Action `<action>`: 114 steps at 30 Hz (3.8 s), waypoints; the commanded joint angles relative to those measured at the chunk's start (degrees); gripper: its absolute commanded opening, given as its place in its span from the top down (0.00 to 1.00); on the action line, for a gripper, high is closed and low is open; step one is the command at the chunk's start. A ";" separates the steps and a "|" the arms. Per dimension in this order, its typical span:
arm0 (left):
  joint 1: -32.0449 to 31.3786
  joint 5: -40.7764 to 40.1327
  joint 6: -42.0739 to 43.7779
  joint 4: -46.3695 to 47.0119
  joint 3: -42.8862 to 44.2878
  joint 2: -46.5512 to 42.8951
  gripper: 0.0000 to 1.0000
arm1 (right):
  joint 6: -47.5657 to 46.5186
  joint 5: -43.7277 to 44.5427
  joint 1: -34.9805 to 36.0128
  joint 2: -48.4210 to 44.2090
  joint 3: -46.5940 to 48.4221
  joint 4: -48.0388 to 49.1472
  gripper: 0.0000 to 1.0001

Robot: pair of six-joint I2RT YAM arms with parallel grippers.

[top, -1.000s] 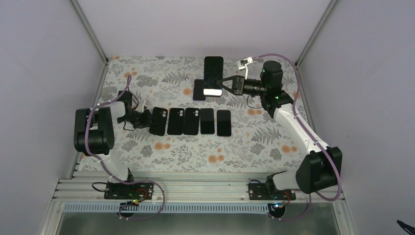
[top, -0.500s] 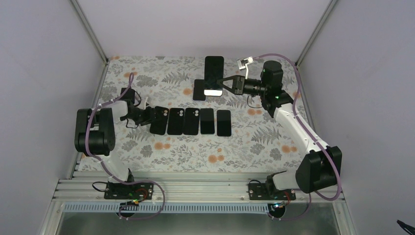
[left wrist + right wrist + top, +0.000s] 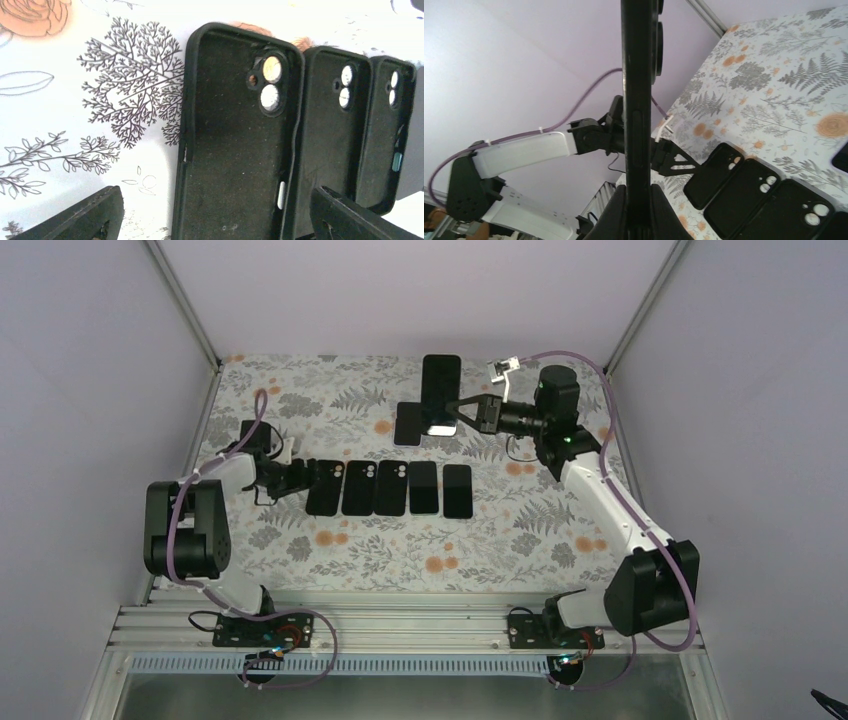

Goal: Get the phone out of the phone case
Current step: Place the phone case at the center of the board, then place the phone at the center of the board.

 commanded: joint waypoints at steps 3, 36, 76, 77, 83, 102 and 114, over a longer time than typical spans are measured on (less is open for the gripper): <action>0.20 -0.53 0.28 -0.47 1.82 -3.49 0.00 | -8.75 2.68 -1.85 -5.07 -2.03 -2.00 0.96; 0.81 0.43 1.52 -4.19 9.41 2.37 0.00 | -22.12 5.69 -18.68 -7.38 -17.99 -28.31 0.97; 0.82 2.98 0.92 -4.46 12.95 11.95 0.00 | -27.38 10.17 -21.77 13.17 -23.83 -18.95 0.94; 0.82 2.97 0.91 -4.39 13.01 12.04 0.00 | -27.61 10.18 -21.77 13.69 -23.57 -18.85 0.94; 0.82 2.97 0.89 -4.31 12.82 12.08 0.00 | -27.46 9.59 -21.78 15.86 -23.22 -18.45 0.94; 0.73 3.12 0.71 -4.07 12.72 12.56 0.00 | -25.09 12.75 -21.83 16.55 -23.66 -18.12 0.72; -0.20 1.86 1.28 -1.94 10.82 5.45 0.00 | -23.98 12.72 -21.85 15.49 -22.71 -18.51 0.21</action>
